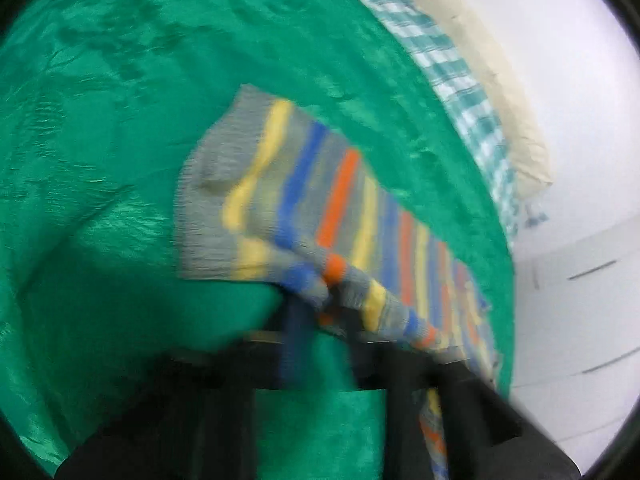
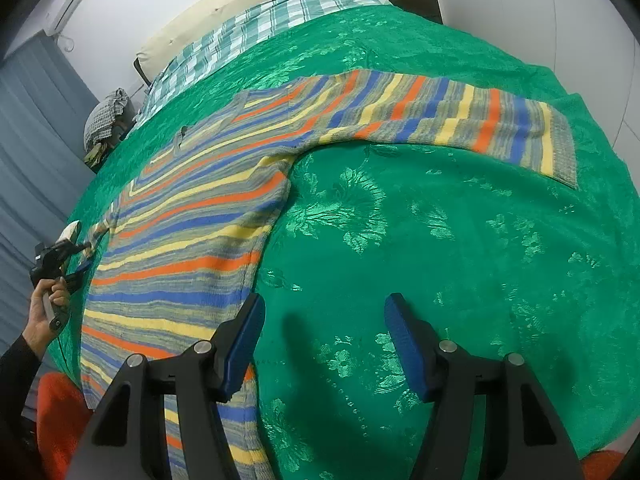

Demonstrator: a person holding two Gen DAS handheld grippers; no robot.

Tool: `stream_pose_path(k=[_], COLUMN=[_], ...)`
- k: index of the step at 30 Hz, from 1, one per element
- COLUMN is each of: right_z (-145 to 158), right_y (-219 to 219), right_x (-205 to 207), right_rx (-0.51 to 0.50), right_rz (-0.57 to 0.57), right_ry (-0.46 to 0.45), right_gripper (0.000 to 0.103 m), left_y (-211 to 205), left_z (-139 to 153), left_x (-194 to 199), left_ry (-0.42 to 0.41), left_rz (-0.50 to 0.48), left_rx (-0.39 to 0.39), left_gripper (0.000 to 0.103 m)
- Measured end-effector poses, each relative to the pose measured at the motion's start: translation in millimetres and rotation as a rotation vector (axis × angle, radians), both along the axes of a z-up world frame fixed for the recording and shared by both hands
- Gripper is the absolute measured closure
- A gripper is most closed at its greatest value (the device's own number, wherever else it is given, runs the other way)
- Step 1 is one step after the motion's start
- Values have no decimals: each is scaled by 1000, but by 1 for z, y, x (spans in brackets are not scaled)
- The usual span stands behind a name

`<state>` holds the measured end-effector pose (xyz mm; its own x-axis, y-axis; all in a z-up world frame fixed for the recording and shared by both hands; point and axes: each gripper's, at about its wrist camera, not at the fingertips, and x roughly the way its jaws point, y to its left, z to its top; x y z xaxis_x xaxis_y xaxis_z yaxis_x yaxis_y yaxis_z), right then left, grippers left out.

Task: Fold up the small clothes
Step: 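Grasp the sleeve cuff with the left tool and fold it across the body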

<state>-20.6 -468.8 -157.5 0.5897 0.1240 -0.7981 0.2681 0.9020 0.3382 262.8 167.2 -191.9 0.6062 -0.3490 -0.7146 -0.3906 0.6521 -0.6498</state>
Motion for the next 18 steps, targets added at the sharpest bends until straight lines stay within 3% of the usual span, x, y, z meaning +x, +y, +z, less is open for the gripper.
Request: stream_pose_path(k=[4, 6, 7, 9, 14, 16, 18], right_z=[-1, -1, -1, -2, -2, -1, 0], right_y=[-3, -4, -3, -4, -5, -5, -6], right_x=[1, 1, 1, 3, 4, 4, 3], right_rx=[16, 20, 18, 19, 15, 4, -1], right_rz=[-10, -10, -9, -6, -9, -9, -14], right_ry=[1, 1, 1, 2, 2, 0, -2], right_gripper=[41, 41, 41, 41, 41, 41, 41], left_y=[22, 31, 34, 36, 34, 37, 45], left_z=[26, 36, 32, 16, 17, 25, 39], left_x=[-8, -5, 1, 4, -10, -20, -33], left_ry=[-29, -31, 19, 93, 86, 69, 15], left_rz=[8, -19, -49, -80, -53, -44, -21], left_rx=[15, 75, 128, 159, 140, 133, 145], left_gripper=[102, 102, 102, 101, 93, 78, 44])
